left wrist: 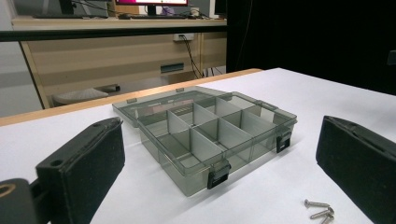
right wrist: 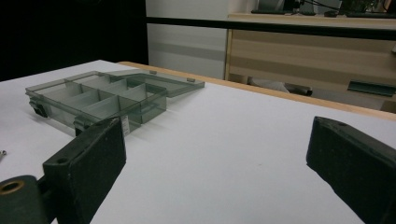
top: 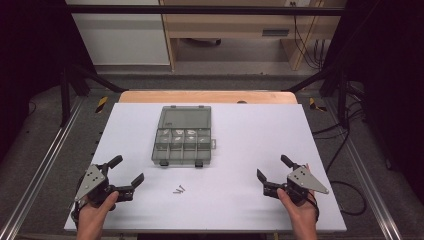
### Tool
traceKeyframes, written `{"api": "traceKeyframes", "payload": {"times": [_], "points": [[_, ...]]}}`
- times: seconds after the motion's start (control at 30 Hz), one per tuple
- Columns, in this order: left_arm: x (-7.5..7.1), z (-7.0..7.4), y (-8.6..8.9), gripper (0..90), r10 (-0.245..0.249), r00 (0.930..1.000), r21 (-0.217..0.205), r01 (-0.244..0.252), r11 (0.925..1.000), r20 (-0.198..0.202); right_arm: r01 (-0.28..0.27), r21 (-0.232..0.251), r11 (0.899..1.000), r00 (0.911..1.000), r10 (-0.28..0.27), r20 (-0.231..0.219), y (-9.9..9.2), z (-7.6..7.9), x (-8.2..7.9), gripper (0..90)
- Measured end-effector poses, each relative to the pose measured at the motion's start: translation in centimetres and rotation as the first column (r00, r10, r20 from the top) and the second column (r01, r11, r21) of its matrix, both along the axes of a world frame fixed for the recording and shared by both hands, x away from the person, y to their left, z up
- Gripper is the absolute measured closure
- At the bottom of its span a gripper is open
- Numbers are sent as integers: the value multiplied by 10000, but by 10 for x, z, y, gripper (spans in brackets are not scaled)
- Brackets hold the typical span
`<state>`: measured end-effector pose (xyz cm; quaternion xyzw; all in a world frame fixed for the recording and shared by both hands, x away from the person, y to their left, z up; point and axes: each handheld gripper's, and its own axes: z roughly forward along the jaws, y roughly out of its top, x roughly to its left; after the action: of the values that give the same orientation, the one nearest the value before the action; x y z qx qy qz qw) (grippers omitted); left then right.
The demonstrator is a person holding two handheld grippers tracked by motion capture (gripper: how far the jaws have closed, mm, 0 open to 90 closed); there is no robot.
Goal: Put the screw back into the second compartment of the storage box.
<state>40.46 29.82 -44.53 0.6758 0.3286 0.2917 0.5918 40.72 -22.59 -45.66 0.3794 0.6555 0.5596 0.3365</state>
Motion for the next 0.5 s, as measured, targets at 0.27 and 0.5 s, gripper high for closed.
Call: {"api": "traceKeyframes", "payload": {"times": [0.27, 0.5], "points": [[-2, 0, 1, 13, -21, 10000, 191, 21, 9998, 26, -136, -112, 9998, 9999, 135, -66, 4, 0, -2, 55], [-2, 0, 3, 12, 153, 9997, 113, -155, 9998, 165, -404, -544, 9977, 9984, 382, -406, 13, 3, -4, 48]]}}
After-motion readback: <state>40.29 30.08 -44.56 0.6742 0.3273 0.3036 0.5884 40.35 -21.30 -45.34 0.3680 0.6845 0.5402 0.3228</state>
